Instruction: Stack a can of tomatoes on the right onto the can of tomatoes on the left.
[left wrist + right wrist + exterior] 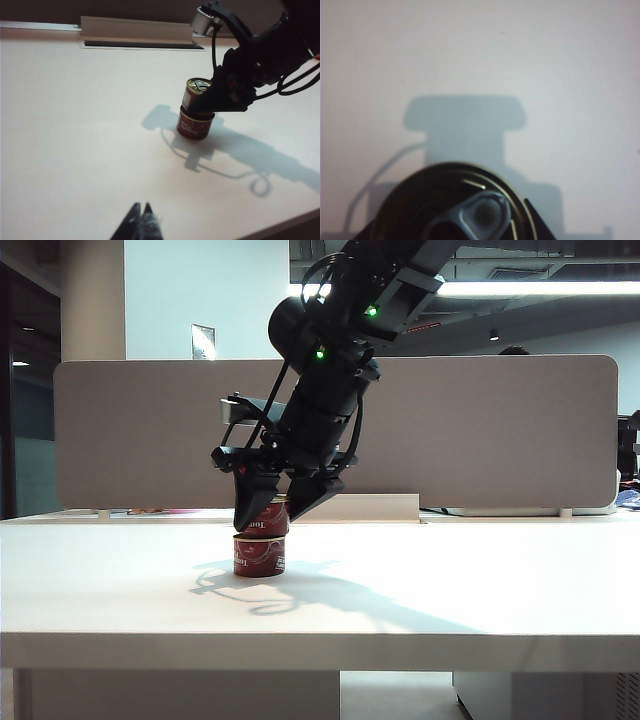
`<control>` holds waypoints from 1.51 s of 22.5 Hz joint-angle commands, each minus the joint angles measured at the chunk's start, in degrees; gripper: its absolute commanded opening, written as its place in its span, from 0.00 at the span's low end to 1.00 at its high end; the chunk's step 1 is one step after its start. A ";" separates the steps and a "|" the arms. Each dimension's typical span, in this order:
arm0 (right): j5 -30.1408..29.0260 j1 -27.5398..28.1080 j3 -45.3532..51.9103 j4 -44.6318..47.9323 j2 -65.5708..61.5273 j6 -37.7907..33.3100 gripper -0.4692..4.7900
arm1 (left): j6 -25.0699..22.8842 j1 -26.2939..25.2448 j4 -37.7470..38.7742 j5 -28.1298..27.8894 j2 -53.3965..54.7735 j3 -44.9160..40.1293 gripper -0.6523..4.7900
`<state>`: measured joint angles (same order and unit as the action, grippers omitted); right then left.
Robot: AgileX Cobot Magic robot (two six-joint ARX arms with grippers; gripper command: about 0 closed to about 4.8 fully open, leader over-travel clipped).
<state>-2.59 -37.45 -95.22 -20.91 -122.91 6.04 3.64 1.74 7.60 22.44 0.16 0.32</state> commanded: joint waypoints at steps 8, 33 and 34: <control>-1.46 -0.22 -0.37 0.11 0.20 0.17 0.55 | -0.24 -0.07 0.46 -0.72 0.07 0.15 0.11; -1.55 -0.37 -0.37 1.27 1.33 0.20 0.87 | -0.24 -0.07 0.48 -0.72 0.07 0.15 0.11; -1.55 -0.37 -0.37 1.42 2.14 0.17 0.88 | -0.24 -0.07 0.46 -0.70 0.07 0.15 0.11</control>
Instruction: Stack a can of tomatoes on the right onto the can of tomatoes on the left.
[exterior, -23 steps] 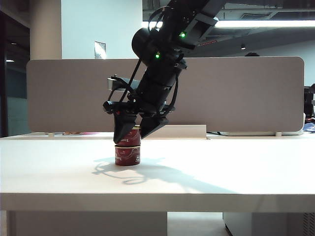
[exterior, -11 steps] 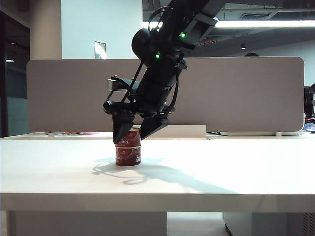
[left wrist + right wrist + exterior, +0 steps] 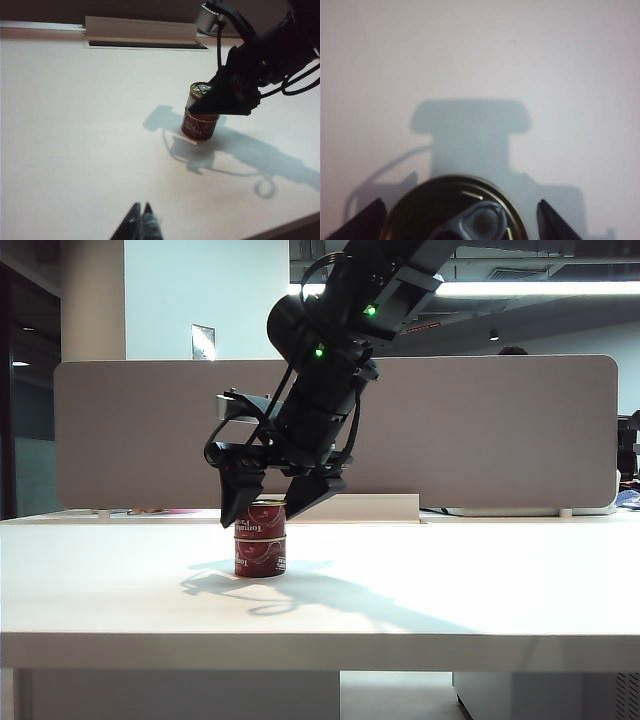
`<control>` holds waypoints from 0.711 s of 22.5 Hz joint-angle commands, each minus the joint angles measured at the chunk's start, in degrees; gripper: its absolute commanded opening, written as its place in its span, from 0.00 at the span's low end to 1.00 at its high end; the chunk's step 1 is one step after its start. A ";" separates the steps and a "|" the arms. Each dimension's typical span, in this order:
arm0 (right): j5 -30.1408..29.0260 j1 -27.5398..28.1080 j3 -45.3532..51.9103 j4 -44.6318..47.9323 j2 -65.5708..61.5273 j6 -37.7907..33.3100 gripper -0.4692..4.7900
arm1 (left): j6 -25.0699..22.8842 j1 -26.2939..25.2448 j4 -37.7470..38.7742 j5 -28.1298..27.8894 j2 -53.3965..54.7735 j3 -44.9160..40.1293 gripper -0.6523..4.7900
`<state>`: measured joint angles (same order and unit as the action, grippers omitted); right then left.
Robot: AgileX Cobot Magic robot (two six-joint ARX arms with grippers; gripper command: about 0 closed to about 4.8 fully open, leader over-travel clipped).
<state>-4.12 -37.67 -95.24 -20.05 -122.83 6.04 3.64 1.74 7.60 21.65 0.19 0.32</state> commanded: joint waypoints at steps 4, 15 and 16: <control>0.57 0.26 -0.35 1.11 7.85 0.22 0.89 | -0.24 -0.07 0.48 0.07 0.04 0.15 0.11; 8.90 8.79 -0.33 -9.77 21.77 0.39 0.09 | -0.24 -0.07 -0.20 -0.02 0.04 0.15 0.11; 8.87 9.86 -0.33 -10.91 22.56 0.35 0.09 | -0.24 -0.07 -0.85 -0.11 0.04 0.15 0.11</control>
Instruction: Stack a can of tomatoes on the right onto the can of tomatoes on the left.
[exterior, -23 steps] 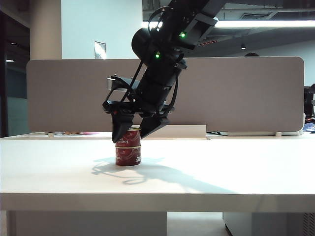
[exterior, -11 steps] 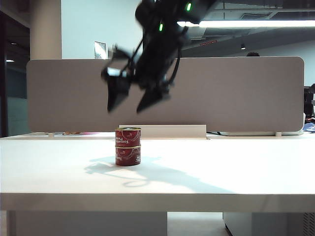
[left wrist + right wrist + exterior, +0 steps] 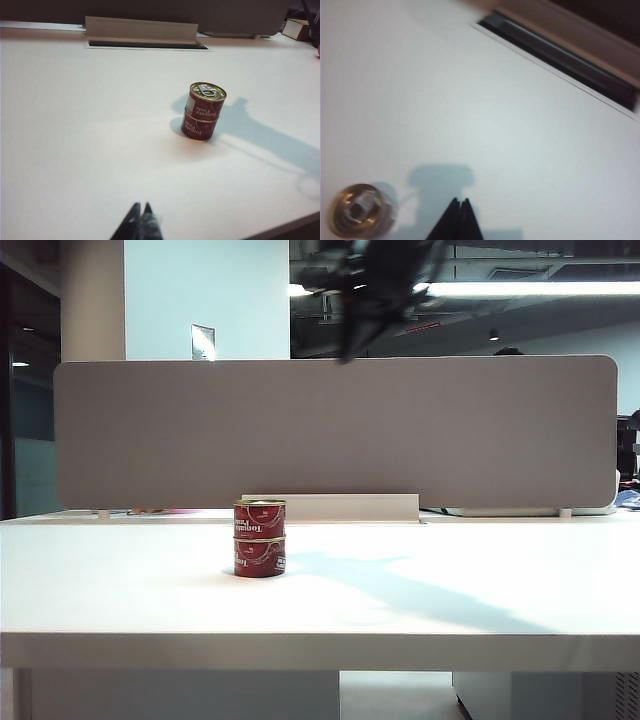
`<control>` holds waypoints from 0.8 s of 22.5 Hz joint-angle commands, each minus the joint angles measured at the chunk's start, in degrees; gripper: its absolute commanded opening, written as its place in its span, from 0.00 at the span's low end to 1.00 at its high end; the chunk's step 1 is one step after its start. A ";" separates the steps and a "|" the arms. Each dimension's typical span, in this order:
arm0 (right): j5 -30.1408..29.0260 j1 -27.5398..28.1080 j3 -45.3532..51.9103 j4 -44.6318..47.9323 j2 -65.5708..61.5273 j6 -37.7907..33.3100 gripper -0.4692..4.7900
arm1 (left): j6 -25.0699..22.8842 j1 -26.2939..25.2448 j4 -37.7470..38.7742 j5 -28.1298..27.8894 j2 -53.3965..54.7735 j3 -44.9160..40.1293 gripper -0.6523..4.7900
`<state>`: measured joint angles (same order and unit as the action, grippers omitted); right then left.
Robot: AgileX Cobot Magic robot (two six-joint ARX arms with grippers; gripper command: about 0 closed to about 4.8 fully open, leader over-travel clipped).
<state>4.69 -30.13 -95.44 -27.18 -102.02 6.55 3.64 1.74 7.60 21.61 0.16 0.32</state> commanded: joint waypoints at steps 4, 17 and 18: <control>-3.50 8.00 0.02 -9.11 5.97 -0.92 0.09 | -0.22 -0.07 -5.86 -4.83 0.07 0.15 0.11; -4.83 16.37 14.84 -5.35 23.28 -3.61 0.09 | -0.24 -0.07 -11.10 -20.63 0.07 0.20 0.11; -4.85 16.70 17.51 -4.39 25.07 -3.74 0.09 | -0.24 -0.07 -11.06 -20.81 0.07 0.20 0.11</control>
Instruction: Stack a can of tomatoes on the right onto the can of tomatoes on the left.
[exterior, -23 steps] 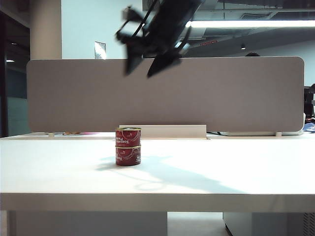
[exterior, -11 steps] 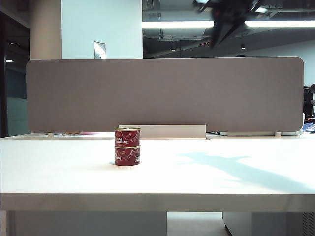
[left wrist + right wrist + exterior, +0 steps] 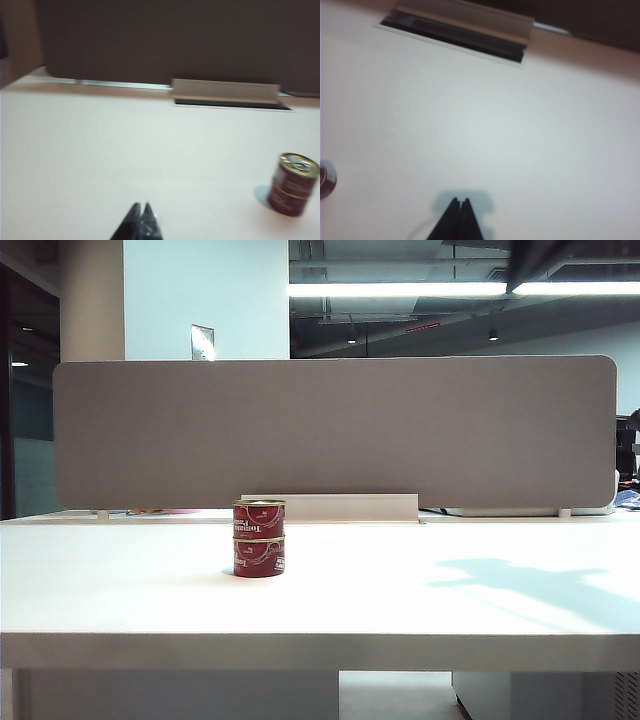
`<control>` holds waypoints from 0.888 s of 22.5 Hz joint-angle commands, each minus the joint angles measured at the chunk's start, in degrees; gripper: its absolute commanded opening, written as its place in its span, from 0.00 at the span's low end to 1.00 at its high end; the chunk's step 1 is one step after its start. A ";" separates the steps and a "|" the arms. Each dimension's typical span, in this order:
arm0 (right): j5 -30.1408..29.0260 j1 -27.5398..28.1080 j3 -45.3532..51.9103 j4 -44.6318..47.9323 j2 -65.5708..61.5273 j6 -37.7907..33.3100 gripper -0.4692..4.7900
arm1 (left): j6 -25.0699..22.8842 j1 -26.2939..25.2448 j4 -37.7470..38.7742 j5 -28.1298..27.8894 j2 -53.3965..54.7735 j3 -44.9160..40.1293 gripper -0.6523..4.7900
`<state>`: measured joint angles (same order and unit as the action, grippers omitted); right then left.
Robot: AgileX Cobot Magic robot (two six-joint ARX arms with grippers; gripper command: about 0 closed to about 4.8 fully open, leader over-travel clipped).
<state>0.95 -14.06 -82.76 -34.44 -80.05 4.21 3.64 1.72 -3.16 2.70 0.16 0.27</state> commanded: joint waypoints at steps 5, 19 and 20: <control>-0.90 0.63 16.39 8.02 11.61 -4.22 0.09 | -0.22 -0.04 -0.31 -1.44 0.07 0.24 0.11; 6.73 0.59 46.34 21.24 39.36 -13.40 0.09 | -0.22 -0.04 -0.31 -1.40 0.07 0.24 0.11; 6.73 0.59 47.91 21.86 41.13 -13.46 0.09 | -0.22 -0.04 -0.31 -1.40 0.07 0.24 0.11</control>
<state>7.22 -13.47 -35.92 -14.52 -40.36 -8.67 3.64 1.74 -2.76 1.08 0.21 0.27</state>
